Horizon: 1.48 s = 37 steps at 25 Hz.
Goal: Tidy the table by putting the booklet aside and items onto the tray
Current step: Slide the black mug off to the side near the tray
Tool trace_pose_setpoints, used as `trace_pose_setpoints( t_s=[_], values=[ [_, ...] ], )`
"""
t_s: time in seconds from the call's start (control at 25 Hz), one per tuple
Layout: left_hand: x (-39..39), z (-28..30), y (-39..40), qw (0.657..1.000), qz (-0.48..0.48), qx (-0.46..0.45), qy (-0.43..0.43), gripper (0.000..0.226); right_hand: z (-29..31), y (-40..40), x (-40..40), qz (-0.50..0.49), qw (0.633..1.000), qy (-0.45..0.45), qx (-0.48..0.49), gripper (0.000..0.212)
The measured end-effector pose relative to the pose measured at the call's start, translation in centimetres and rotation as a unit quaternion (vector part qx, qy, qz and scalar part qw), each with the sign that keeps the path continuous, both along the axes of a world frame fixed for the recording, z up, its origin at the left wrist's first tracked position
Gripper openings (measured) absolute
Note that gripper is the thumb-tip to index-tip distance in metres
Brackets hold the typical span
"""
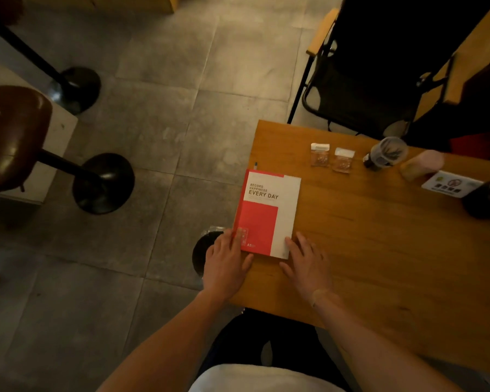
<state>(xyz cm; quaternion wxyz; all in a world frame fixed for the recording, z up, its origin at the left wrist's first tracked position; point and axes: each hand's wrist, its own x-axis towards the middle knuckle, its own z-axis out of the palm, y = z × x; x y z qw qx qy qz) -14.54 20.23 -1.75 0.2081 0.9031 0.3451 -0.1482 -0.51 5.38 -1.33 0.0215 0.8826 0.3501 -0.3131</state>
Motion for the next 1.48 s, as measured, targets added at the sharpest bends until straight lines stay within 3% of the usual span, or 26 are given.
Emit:
trace_pose_setpoints(
  t_s=[0.12, 0.24, 0.4, 0.88, 1.24, 1.48],
  values=[
    [0.3, 2.3, -1.5, 0.999, -0.029, -0.024, 0.02, 0.054, 1.9, -2.2, -0.1, 0.002, 1.0, 0.018, 0.01, 0.044],
    [0.7, 4.0, -3.0, 0.991, -0.089, -0.084, 0.045, 0.035, 3.6, -4.6, 0.1, -0.017, 0.993, 0.099, -0.061, 0.038],
    [2.1, 5.4, -4.5, 0.946, -0.16, -0.206, 0.194, 0.04, 5.8, -8.3, 0.2, -0.102, 0.974, 0.185, -0.084, 0.04],
    [12.2, 9.3, -15.7, 0.903, -0.336, -0.124, 0.238, 0.052, 10.8, -25.1, 2.3, -0.172, 0.971, 0.158, -0.043, 0.045],
    [19.2, 9.1, -29.2, 0.883, -0.388, -0.106, 0.242, 0.053, 11.7, -40.7, 5.9, -0.189, 0.974, 0.109, -0.064, 0.04],
    [20.5, 8.9, -33.7, 0.884, -0.377, -0.104, 0.257, 0.053, 11.1, -46.1, 7.9, -0.161, 0.979, 0.094, -0.081, 0.042]
  ],
)
